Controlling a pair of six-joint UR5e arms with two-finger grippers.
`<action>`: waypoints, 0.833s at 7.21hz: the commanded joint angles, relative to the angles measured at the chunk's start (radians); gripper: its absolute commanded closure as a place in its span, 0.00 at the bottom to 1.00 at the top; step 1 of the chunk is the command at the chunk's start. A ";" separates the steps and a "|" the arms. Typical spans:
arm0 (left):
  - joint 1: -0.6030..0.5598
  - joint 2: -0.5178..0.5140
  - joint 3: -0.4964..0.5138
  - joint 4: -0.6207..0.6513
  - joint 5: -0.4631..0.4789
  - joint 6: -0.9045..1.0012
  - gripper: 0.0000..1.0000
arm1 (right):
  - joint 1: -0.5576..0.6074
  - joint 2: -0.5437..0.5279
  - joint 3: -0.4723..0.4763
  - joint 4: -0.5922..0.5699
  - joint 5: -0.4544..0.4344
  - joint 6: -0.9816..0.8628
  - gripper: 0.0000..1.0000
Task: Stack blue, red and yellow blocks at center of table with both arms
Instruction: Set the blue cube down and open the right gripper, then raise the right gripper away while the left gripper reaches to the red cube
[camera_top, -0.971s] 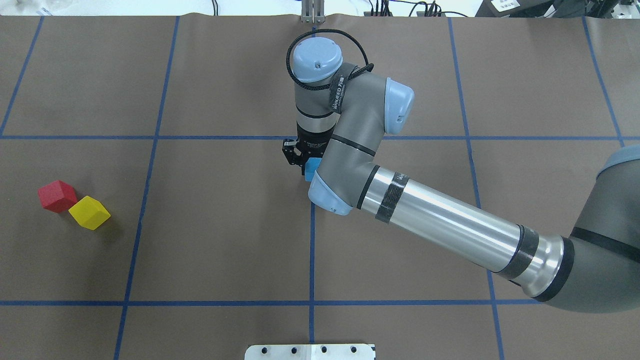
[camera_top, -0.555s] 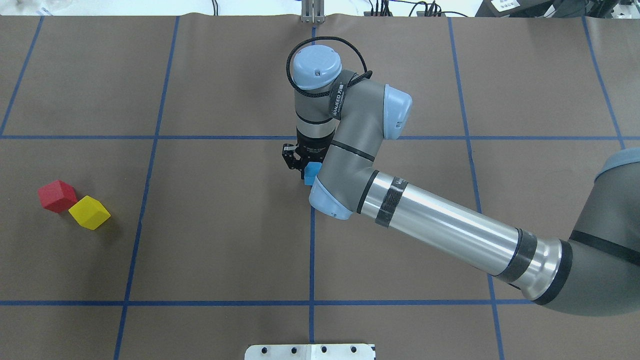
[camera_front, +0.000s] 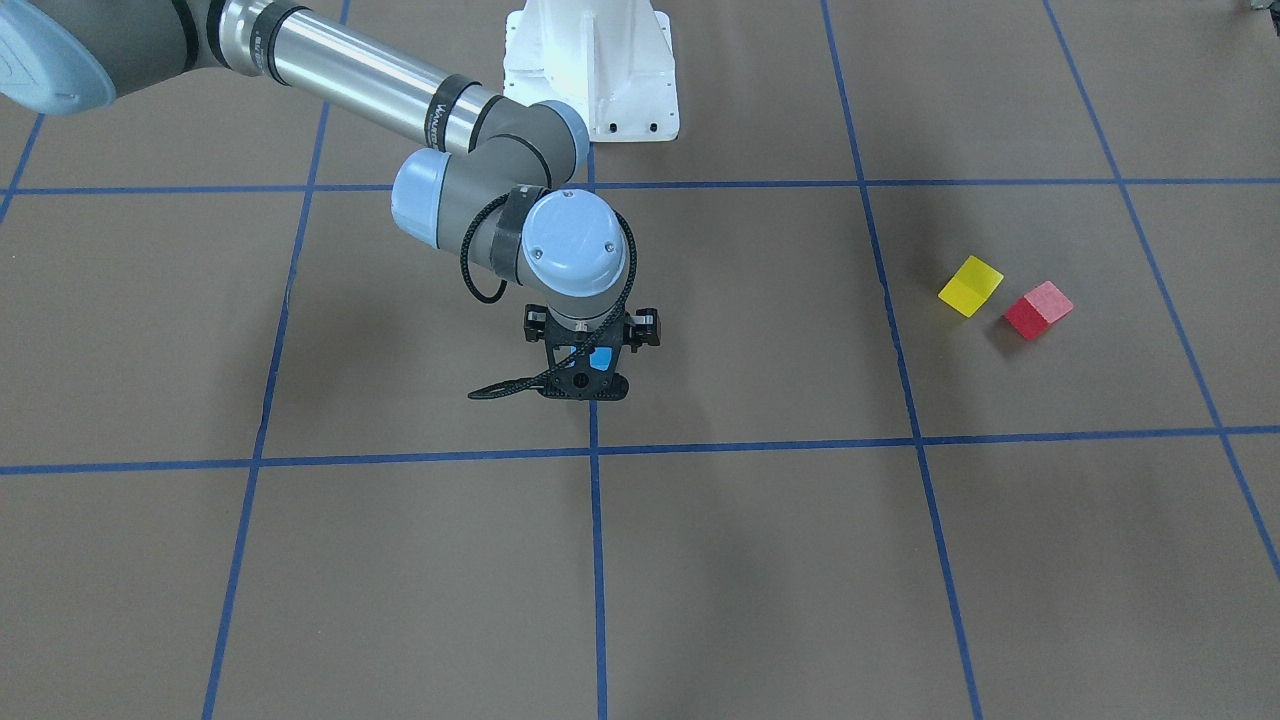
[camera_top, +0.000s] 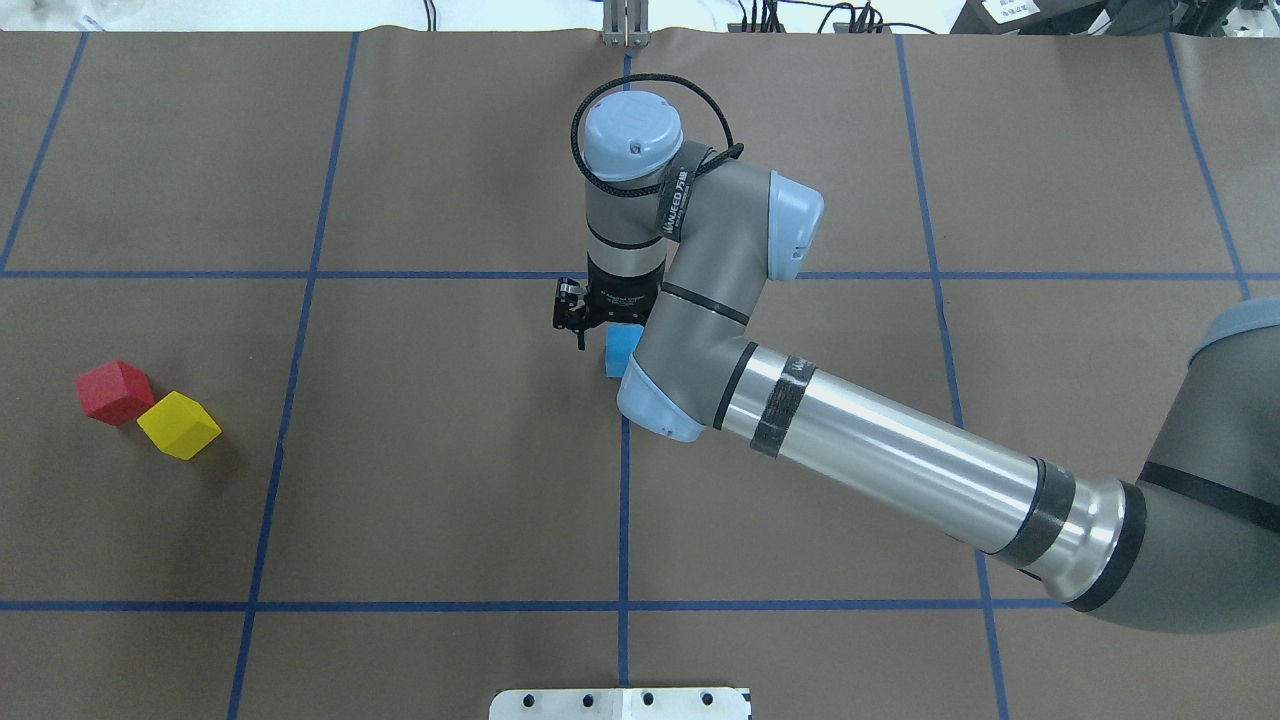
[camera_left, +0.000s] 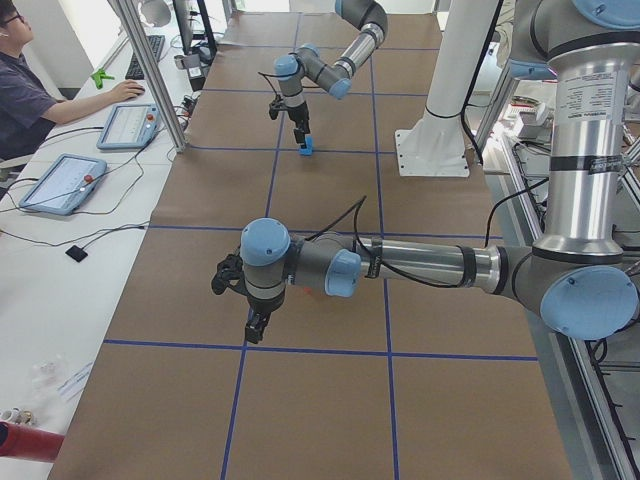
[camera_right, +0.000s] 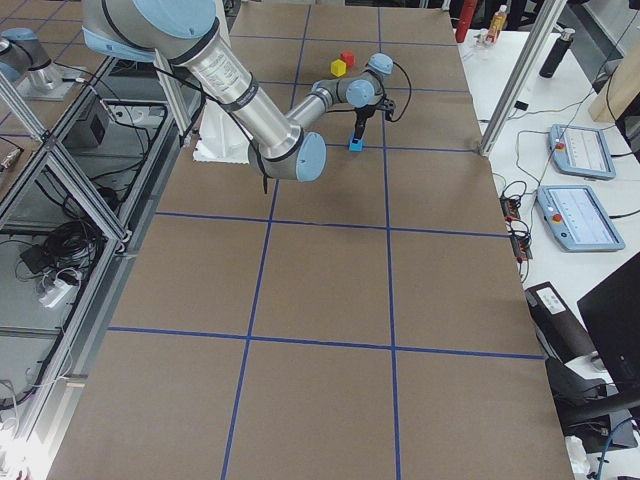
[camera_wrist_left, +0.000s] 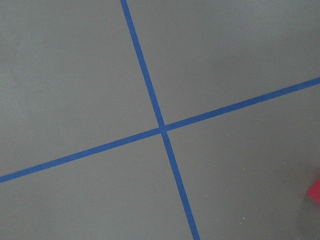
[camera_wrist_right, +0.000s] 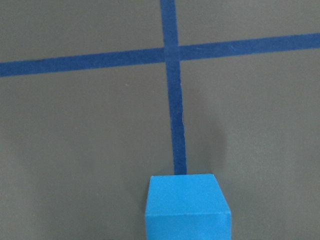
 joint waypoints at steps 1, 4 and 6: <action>0.077 -0.007 -0.064 -0.027 -0.032 -0.332 0.00 | 0.082 -0.041 0.126 -0.048 0.002 0.000 0.00; 0.266 0.001 -0.078 -0.243 0.045 -0.919 0.01 | 0.226 -0.234 0.306 -0.055 0.006 -0.149 0.00; 0.342 0.004 -0.077 -0.296 0.107 -1.149 0.01 | 0.322 -0.344 0.355 -0.053 0.041 -0.343 0.00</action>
